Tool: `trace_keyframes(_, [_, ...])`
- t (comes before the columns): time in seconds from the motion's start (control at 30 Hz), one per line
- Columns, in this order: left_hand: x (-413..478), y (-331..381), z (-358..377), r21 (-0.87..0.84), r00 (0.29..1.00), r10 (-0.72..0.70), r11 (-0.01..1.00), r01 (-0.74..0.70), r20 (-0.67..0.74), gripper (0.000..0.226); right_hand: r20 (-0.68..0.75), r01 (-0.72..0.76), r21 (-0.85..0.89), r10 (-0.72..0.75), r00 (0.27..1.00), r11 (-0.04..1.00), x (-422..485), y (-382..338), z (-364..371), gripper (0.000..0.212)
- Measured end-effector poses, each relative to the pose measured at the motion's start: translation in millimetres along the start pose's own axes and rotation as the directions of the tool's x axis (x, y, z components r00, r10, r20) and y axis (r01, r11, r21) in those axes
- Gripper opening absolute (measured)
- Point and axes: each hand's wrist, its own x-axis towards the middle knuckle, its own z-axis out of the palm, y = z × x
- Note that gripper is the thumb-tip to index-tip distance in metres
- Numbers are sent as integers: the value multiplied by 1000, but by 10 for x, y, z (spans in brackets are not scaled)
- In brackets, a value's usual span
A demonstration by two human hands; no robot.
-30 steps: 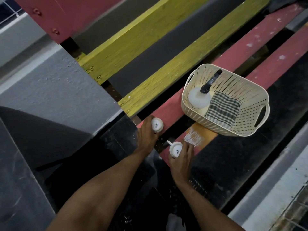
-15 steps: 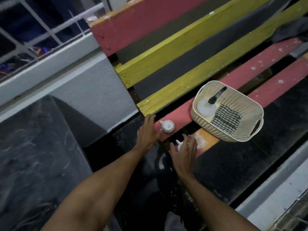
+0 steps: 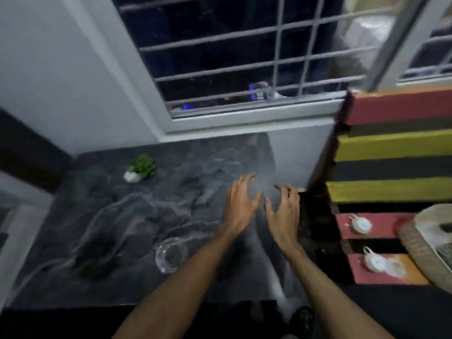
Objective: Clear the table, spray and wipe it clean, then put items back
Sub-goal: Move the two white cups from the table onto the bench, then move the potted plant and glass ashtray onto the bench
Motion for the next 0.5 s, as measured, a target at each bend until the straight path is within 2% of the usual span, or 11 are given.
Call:
trace_keyframes(0.17, [-377, -937, -1453, -130, 970, -119, 987, 93, -212, 46, 206, 128, 105, -148, 967, 986, -687, -1116, 1041, 40])
trace_keyframes(0.27, [-533, -1553, -2162, -173, 922, -254, 962, 210, -293, 46, 319, 134, 115, -164, 933, 984, -1046, -1670, 1594, 40])
trace_keyframes(0.33, [-547, -1893, -2497, -186, 903, -313, 946, 266, -296, 47, 369, 131, 108, -162, 915, 985, -1166, -1958, 1870, 41])
trace_keyframes(0.5, [-424, -2464, -2849, -151, 925, -326, 942, 300, -197, 45, 432, 122, 23, -120, 894, 992, -1223, -2257, 2240, 46])
